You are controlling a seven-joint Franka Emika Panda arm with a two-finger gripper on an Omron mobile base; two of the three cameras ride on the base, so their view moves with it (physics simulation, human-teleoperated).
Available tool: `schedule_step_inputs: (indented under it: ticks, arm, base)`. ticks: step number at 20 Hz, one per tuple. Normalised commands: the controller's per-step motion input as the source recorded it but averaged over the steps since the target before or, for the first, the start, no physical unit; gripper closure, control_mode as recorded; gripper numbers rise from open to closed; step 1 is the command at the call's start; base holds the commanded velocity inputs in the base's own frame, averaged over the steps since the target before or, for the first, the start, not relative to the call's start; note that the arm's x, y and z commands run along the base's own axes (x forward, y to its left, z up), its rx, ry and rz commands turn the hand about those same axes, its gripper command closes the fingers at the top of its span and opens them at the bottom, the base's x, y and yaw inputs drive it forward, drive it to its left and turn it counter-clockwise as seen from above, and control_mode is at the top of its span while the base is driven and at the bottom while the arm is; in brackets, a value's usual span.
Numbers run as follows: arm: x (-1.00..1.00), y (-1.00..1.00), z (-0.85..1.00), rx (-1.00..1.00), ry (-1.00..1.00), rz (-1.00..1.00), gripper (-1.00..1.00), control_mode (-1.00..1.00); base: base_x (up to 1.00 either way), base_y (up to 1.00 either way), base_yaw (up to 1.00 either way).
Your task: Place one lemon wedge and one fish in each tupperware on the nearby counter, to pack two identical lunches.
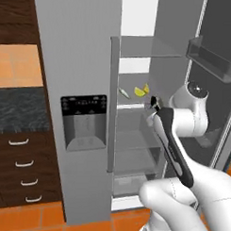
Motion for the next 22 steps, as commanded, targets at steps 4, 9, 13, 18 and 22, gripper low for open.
schedule_step_inputs:
  ticks: [4,9,13,18,22]
  arm:
    - [0.0,0.0,0.0,0.0,0.0,0.0,1.0,1.0]
    - [0.0,0.0,0.0,0.0,0.0,0.0,1.0,1.0]
    - [0.0,0.0,0.0,0.0,0.0,0.0,1.0,1.0]
    - [0.0,0.0,0.0,0.0,0.0,0.0,1.0,1.0]
    - [0.0,0.0,0.0,0.0,0.0,0.0,1.0,1.0]
  base:
    - [-0.14,0.97,0.16]
    - [0.32,1.0,0.13]
    - [0.46,1.0,0.15]
    - [0.65,1.0,0.09]
    - [0.89,1.0,0.02]
